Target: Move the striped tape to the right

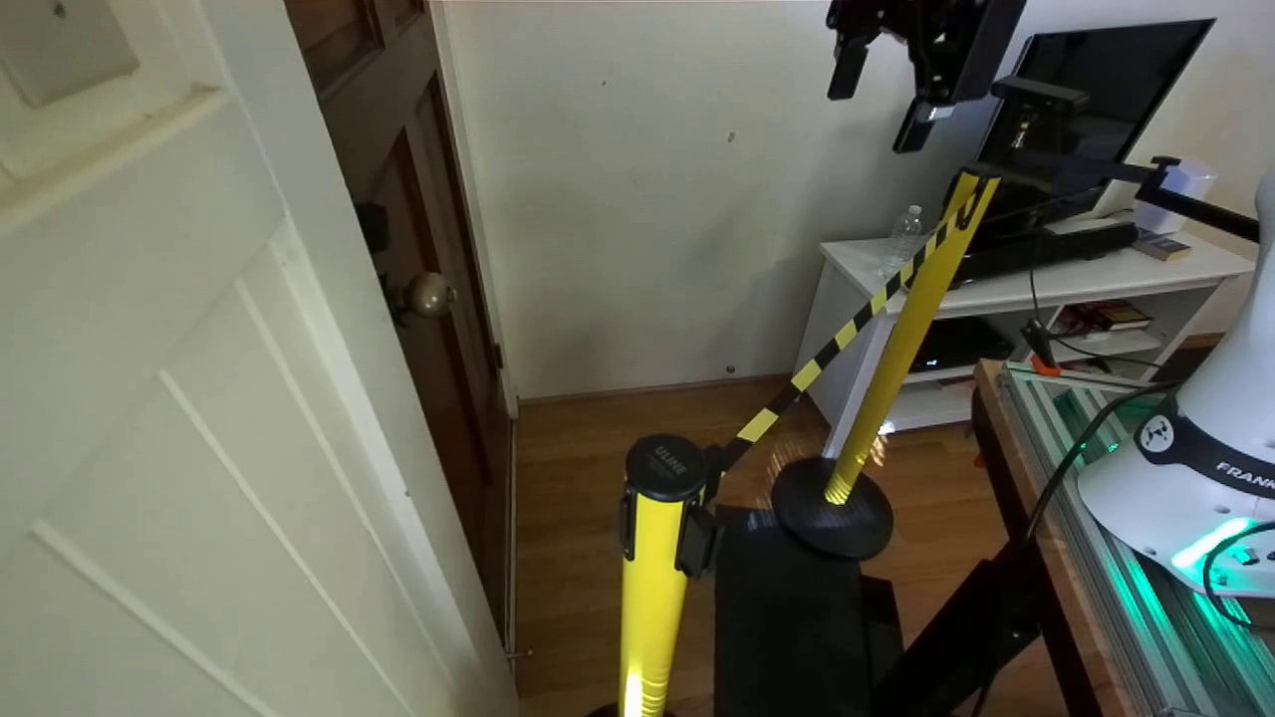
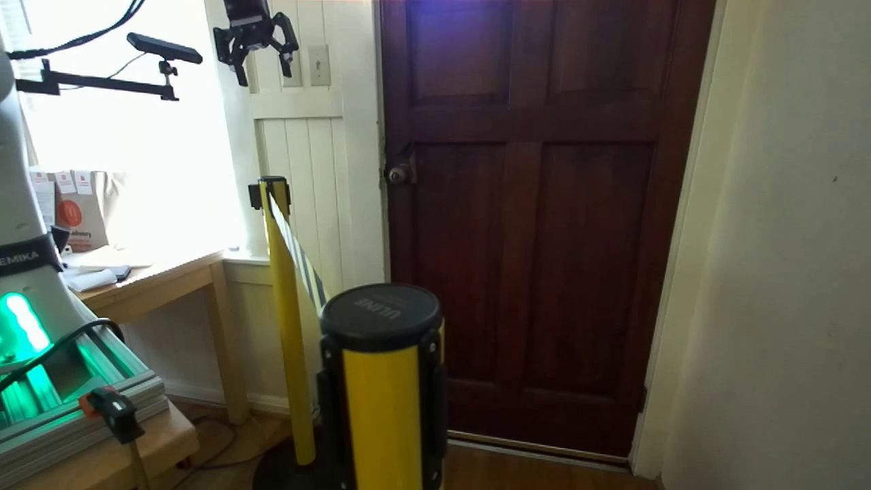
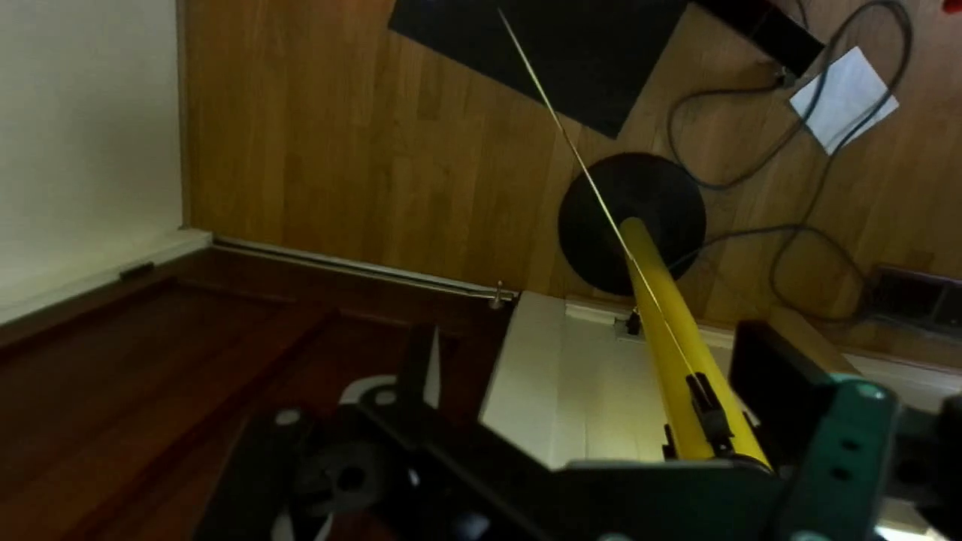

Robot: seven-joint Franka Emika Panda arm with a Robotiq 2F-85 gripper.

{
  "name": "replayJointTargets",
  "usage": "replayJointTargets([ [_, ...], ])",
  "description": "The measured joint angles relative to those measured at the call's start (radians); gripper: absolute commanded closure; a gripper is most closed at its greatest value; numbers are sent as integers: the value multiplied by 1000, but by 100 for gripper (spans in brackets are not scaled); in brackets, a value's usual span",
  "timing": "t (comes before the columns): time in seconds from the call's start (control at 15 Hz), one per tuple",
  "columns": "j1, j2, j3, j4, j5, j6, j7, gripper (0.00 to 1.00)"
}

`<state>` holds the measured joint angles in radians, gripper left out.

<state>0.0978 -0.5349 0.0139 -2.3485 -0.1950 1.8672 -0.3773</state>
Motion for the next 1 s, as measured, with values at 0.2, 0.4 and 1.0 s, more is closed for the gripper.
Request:
replayJointTargets([
  [0.2,52,96,12,-1,0,115,-63,0],
  [0.4,58,141,11,5,0,139,-83,0],
  [1.0,115,241,35,8,12,366,-191,0],
])
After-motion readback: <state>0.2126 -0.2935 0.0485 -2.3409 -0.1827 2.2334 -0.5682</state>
